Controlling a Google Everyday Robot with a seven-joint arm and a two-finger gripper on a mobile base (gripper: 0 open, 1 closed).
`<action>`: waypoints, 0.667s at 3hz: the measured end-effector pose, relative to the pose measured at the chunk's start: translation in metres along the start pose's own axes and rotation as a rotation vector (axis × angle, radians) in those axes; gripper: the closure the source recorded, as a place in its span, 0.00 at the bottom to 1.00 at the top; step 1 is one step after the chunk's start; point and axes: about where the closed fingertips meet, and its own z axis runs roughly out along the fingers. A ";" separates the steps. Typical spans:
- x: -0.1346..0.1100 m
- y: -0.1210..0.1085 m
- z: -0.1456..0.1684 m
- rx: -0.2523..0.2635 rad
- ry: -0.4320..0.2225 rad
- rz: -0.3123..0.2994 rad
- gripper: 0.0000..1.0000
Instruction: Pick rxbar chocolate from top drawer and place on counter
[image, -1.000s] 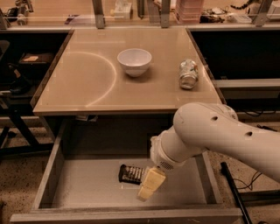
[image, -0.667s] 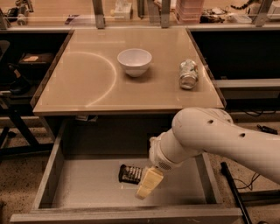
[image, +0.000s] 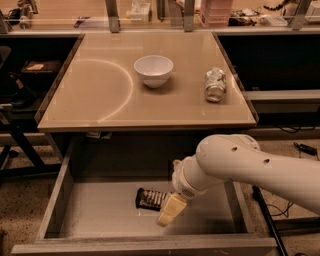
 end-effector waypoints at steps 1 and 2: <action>0.008 0.000 0.013 0.006 0.001 0.015 0.00; 0.010 0.001 0.030 -0.001 -0.004 0.021 0.00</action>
Offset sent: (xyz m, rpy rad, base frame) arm 0.0040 0.0136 -0.0529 0.0206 0.0244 -0.0229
